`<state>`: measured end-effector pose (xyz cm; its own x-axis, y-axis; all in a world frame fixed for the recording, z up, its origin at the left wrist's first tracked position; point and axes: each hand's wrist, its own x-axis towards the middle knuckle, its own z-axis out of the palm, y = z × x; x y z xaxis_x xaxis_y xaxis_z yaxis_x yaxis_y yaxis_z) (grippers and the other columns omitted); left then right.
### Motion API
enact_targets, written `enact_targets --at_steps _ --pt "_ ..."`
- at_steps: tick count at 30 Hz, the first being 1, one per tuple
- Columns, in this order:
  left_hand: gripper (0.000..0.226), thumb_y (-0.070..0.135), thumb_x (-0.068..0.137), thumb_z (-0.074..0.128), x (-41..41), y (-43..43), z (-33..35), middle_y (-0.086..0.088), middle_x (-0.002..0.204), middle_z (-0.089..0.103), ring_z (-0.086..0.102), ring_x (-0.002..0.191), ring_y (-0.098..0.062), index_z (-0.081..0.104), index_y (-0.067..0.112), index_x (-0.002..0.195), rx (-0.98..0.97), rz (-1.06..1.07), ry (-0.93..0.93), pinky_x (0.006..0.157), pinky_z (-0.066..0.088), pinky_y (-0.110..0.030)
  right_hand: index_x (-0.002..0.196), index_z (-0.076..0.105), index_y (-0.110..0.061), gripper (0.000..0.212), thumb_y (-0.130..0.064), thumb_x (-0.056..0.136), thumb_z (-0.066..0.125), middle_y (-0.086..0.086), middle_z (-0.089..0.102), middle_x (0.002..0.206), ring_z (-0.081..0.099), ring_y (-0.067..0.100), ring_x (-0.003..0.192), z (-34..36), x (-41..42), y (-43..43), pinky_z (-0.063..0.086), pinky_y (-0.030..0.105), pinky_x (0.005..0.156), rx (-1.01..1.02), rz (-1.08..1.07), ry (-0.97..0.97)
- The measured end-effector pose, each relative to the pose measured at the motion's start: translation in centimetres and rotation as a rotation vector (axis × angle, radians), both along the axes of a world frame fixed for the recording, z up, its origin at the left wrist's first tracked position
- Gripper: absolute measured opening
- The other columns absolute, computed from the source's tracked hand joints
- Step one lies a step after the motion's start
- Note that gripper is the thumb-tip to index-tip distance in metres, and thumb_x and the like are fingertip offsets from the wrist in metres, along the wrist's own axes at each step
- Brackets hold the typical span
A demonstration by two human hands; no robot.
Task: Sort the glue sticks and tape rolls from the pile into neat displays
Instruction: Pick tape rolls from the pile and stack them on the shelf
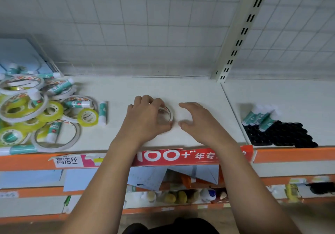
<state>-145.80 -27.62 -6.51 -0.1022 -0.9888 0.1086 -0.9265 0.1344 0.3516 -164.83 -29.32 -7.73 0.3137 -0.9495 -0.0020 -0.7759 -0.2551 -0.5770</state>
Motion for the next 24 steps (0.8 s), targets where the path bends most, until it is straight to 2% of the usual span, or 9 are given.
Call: enact_targets --at_steps 5,9,12,15,18,21,24 --pt "0.063 0.066 0.075 0.062 -0.6 -0.2 -1.2 -0.001 0.127 0.049 0.038 0.121 -0.023 0.052 0.028 0.124 0.043 -0.047 -0.056 0.095 0.041 -0.041 0.147 0.038 -0.022 0.055 -0.025 0.094 0.055 -0.003 0.038 0.151 0.034 0.015 0.139 -0.3 -0.2 0.3 0.025 0.024 0.109 -0.008 -0.011 0.023" --pt "0.086 0.07 0.067 0.067 0.4 -0.1 -0.9 0.001 0.135 0.046 0.036 0.124 -0.021 0.044 0.026 0.137 0.094 -0.042 0.052 0.101 0.039 -0.041 0.146 0.04 -0.02 0.052 -0.028 0.095 0.053 -0.002 0.04 0.151 0.034 0.018 0.139 0.0 0.6 0.3 0.028 0.032 0.114 -0.011 -0.016 0.035" --pt "0.094 0.074 0.06 0.07 1.7 0.3 -0.7 0.001 0.131 0.047 0.039 0.118 -0.021 0.046 0.023 0.136 0.14 -0.019 0.039 0.099 0.041 -0.041 0.145 0.041 -0.02 0.053 -0.033 0.096 0.054 -0.002 0.041 0.15 0.037 0.017 0.137 0.4 1.4 0.2 0.03 0.031 0.111 -0.005 0.006 0.008" --pt "0.094 0.074 0.058 0.072 2.9 0.9 -0.9 -0.001 0.126 0.049 0.041 0.114 -0.021 0.048 0.021 0.132 0.165 -0.016 0.023 0.097 0.043 -0.04 0.14 0.047 -0.022 0.057 -0.042 0.089 0.063 -0.003 0.05 0.14 0.046 0.017 0.127 0.7 2.4 0.4 0.036 0.027 0.098 0.013 0.029 -0.026" --pt "0.088 0.069 0.058 0.075 3.3 1.0 -1.1 -0.002 0.119 0.051 0.044 0.112 -0.022 0.051 0.018 0.126 0.162 -0.012 0.043 0.095 0.044 -0.039 0.121 0.058 -0.03 0.055 -0.051 0.074 0.075 -0.009 0.062 0.117 0.055 0.015 0.108 0.9 3.3 0.4 0.045 0.03 0.088 0.037 0.094 -0.019" --pt "0.081 0.063 0.058 0.079 3.2 0.9 -1.3 0.0 0.109 0.05 0.044 0.107 -0.021 0.055 0.019 0.121 0.145 -0.01 0.064 0.093 0.044 -0.037 0.112 0.061 -0.032 0.048 -0.046 0.07 0.078 -0.01 0.064 0.107 0.056 0.015 0.099 1.3 3.6 0.3 0.05 0.038 0.086 0.071 0.136 -0.033" --pt "0.079 0.061 0.058 0.08 3.2 0.6 -1.5 0.0 0.108 0.05 0.043 0.107 -0.02 0.057 0.02 0.121 0.152 -0.014 0.082 0.093 0.044 -0.033 0.118 0.058 -0.028 0.052 -0.036 0.07 0.075 -0.007 0.062 0.113 0.054 0.018 0.106 1.4 3.5 0.1 0.049 0.041 0.09 0.099 0.183 -0.015"
